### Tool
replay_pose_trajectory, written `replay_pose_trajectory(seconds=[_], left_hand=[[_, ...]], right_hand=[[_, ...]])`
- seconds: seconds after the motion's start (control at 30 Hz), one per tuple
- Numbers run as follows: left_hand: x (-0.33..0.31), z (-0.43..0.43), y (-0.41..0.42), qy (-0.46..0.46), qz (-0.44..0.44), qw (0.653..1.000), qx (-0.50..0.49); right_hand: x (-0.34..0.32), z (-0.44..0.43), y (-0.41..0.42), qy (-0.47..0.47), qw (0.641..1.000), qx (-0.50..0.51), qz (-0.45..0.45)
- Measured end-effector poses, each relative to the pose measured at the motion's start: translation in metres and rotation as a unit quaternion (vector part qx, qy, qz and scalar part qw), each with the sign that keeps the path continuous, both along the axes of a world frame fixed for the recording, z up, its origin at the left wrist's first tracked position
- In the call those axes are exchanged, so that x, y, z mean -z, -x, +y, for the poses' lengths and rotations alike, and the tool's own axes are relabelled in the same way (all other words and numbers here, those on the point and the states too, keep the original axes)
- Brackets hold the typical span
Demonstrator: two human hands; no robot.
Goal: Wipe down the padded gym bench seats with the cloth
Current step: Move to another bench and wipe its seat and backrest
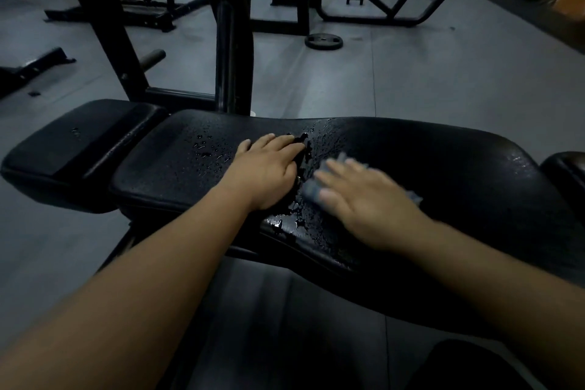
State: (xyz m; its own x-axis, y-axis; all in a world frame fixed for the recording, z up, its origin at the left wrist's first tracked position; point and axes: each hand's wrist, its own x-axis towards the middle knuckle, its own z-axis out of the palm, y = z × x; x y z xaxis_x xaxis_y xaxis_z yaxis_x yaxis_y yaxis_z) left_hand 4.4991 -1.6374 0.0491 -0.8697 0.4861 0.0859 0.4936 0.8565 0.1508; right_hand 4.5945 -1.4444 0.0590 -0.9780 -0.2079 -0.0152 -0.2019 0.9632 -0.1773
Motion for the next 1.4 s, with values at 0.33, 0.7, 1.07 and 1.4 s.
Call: replay_pose_trajectory(seconds=[0.33, 0.7, 1.07, 1.4], left_hand=[[0.002, -0.004, 0.006, -0.039, 0.005, 0.999, -0.009], [0.002, 0.000, 0.005, -0.027, -0.007, 0.998, -0.060], [0.000, -0.003, 0.005, -0.044, -0.004, 0.997, -0.066], [-0.002, -0.003, 0.002, -0.044, -0.017, 0.997, -0.069]], right_hand=[[-0.002, 0.004, 0.033, 0.017, 0.999, -0.042, 0.025], [0.001, -0.009, 0.061, 0.002, 0.998, -0.057, 0.022], [0.002, -0.034, 0.110, -0.026, 0.999, -0.018, 0.023], [0.000, -0.041, 0.089, -0.005, 1.000, 0.002, 0.014]])
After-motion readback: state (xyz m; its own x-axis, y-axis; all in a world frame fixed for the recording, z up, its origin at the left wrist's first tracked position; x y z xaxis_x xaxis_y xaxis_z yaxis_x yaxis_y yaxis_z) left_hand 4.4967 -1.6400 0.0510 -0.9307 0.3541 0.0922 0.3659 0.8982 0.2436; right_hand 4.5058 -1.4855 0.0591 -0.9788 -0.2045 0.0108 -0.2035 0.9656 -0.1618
